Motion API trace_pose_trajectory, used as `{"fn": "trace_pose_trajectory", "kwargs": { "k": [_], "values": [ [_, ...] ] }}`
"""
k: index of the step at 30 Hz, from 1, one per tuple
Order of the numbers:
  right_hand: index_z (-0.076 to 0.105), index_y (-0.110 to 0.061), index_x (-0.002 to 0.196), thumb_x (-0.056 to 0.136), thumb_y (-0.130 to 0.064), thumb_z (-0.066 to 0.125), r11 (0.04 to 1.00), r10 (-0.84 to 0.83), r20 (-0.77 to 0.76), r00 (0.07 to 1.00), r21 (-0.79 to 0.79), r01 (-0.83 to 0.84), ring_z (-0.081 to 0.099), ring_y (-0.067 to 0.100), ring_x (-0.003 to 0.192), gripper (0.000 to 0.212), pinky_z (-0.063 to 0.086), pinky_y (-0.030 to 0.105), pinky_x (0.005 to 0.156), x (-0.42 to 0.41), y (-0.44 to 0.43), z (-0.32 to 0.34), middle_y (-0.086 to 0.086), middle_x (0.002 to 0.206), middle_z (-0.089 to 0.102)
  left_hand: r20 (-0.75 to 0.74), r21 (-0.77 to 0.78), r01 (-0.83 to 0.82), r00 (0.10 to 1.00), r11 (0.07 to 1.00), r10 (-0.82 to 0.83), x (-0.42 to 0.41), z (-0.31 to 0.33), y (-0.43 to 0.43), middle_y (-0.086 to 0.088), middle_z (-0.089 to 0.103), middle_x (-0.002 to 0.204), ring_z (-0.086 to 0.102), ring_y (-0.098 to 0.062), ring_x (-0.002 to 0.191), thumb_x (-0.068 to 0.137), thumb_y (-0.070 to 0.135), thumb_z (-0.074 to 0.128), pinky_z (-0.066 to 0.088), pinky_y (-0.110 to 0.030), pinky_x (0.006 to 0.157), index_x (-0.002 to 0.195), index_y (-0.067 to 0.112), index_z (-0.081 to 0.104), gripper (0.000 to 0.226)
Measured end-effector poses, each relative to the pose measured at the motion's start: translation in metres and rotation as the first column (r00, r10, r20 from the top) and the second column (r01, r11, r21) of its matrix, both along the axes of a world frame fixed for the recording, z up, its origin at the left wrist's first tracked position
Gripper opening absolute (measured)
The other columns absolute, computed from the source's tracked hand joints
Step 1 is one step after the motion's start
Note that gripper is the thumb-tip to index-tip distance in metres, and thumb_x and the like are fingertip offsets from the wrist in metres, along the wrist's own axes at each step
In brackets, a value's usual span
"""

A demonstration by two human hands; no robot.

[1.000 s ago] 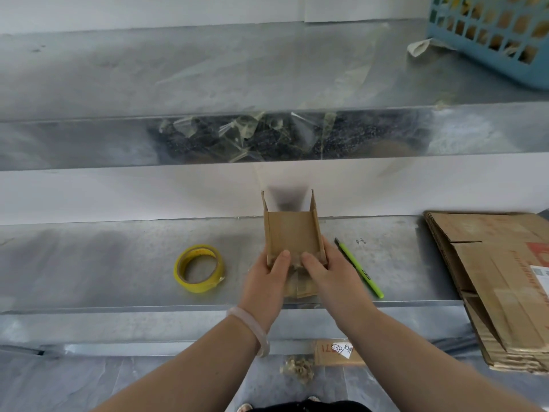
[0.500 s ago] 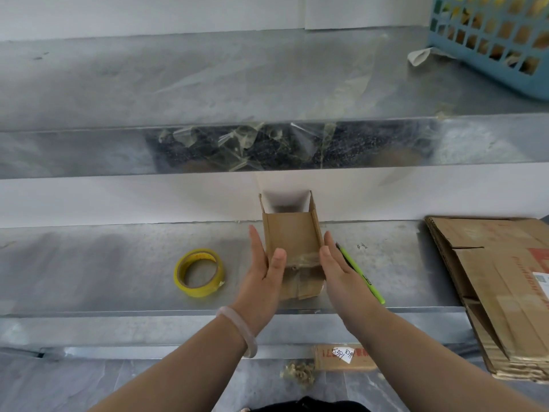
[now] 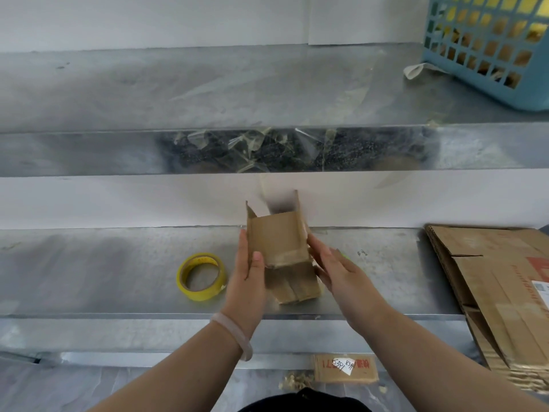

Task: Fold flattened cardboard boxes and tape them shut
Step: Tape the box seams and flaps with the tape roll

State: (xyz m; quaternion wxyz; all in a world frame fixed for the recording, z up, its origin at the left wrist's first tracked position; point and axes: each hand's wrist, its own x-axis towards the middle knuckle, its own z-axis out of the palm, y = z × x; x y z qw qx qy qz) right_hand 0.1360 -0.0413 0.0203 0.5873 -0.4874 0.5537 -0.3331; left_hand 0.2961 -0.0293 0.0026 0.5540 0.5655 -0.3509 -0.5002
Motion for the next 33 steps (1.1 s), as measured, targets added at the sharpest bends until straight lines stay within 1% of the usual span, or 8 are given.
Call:
{"fn": "trace_pose_trajectory", "kwargs": {
  "k": [6, 8, 12, 17, 22, 27, 30, 33],
  "values": [
    [0.041, -0.054, 0.134, 0.081, -0.063, 0.054, 0.924, -0.086, -0.455, 0.886, -0.369, -0.099, 0.03, -0.001, 0.134, 0.056, 0.032, 0.025, 0.109, -0.018, 0.014, -0.009, -0.026, 0.147, 0.032, -0.484, 0.243, -0.082, 0.853, 0.967, 0.194, 0.023, 0.015, 0.01, -0.009, 0.059, 0.129, 0.065, -0.031, 0.103, 0.104, 0.031, 0.036, 0.058, -0.05, 0.068, 0.144, 0.034, 0.036, 0.04],
    [0.044, -0.049, 0.133, 0.078, -0.063, 0.057, 0.923, -0.196, -0.392, 0.899, -0.384, 0.033, 0.031, 0.003, 0.135, 0.058, 0.034, 0.034, 0.114, -0.016, 0.015, -0.006, -0.022, 0.147, 0.034, -0.503, 0.29, -0.051, 0.841, 0.956, 0.198, 0.024, 0.013, 0.014, -0.011, 0.062, 0.124, 0.069, -0.034, 0.094, 0.104, 0.028, 0.037, 0.058, -0.053, 0.069, 0.142, 0.031, 0.04, 0.038],
    [0.053, -0.046, 0.117, 0.088, -0.052, 0.057, 0.916, -0.255, -0.318, 0.913, -0.383, 0.123, 0.047, 0.005, 0.117, 0.031, 0.046, 0.033, 0.101, -0.01, 0.008, 0.004, -0.025, 0.127, 0.05, -0.313, 0.376, 0.058, 0.947, 0.925, 0.069, 0.022, 0.008, 0.024, -0.014, 0.071, 0.108, 0.071, -0.033, 0.088, 0.104, 0.028, 0.038, 0.057, -0.052, 0.079, 0.121, 0.018, 0.06, 0.03],
    [0.045, -0.036, 0.13, 0.093, -0.057, 0.049, 0.959, -0.225, -0.417, 0.881, -0.253, 0.125, 0.052, 0.012, 0.109, 0.043, 0.046, 0.032, 0.091, -0.003, -0.014, 0.01, -0.015, 0.122, 0.053, 0.067, 0.322, -0.02, 0.998, 0.946, -0.002, 0.024, 0.013, 0.023, 0.015, 0.071, 0.076, 0.058, -0.002, 0.086, 0.099, 0.049, 0.037, 0.045, -0.03, 0.083, 0.076, 0.026, 0.068, 0.046],
    [0.034, -0.032, 0.139, 0.101, -0.039, 0.043, 0.988, -0.139, -0.411, 0.901, -0.113, 0.101, 0.047, 0.018, 0.105, 0.04, 0.04, 0.033, 0.086, 0.006, -0.036, 0.004, -0.001, 0.133, 0.047, 0.426, 0.333, 0.052, 0.882, 0.941, -0.199, 0.033, -0.002, 0.004, -0.005, 0.063, 0.103, 0.057, -0.013, 0.084, 0.093, 0.051, 0.048, 0.042, -0.026, 0.066, 0.125, 0.017, 0.047, 0.047],
    [-0.003, -0.041, 0.155, 0.102, -0.041, 0.043, 0.997, 0.022, -0.513, 0.858, -0.055, -0.059, 0.038, 0.024, 0.137, 0.07, 0.033, 0.039, 0.111, 0.006, -0.035, -0.014, 0.001, 0.157, 0.03, 0.61, 0.238, 0.236, 0.718, 0.942, -0.334, 0.046, -0.013, -0.005, 0.005, 0.03, 0.142, 0.038, -0.016, 0.128, 0.097, 0.039, 0.047, 0.033, -0.031, 0.106, 0.149, 0.041, -0.01, 0.077],
    [-0.015, -0.048, 0.149, 0.101, -0.045, 0.041, 0.997, 0.025, -0.532, 0.846, -0.05, -0.061, 0.051, 0.023, 0.117, 0.074, 0.043, 0.039, 0.101, 0.006, -0.031, -0.028, 0.004, 0.149, 0.04, 0.712, 0.18, 0.348, 0.599, 0.92, -0.366, 0.044, -0.022, -0.009, 0.011, 0.0, 0.159, 0.011, -0.012, 0.145, 0.1, 0.039, 0.039, 0.017, -0.027, 0.115, 0.147, 0.047, -0.01, 0.068],
    [-0.022, -0.052, 0.146, 0.098, -0.052, 0.043, 0.998, 0.031, -0.526, 0.85, -0.031, -0.055, 0.055, 0.022, 0.108, 0.081, 0.046, 0.038, 0.095, 0.009, -0.031, -0.03, 0.004, 0.146, 0.042, 0.697, 0.099, 0.275, 0.666, 0.956, -0.264, 0.038, -0.03, -0.015, 0.008, 0.014, 0.156, 0.021, -0.014, 0.141, 0.1, 0.035, 0.043, 0.021, -0.023, 0.112, 0.15, 0.043, 0.005, 0.063]
  ]
}}
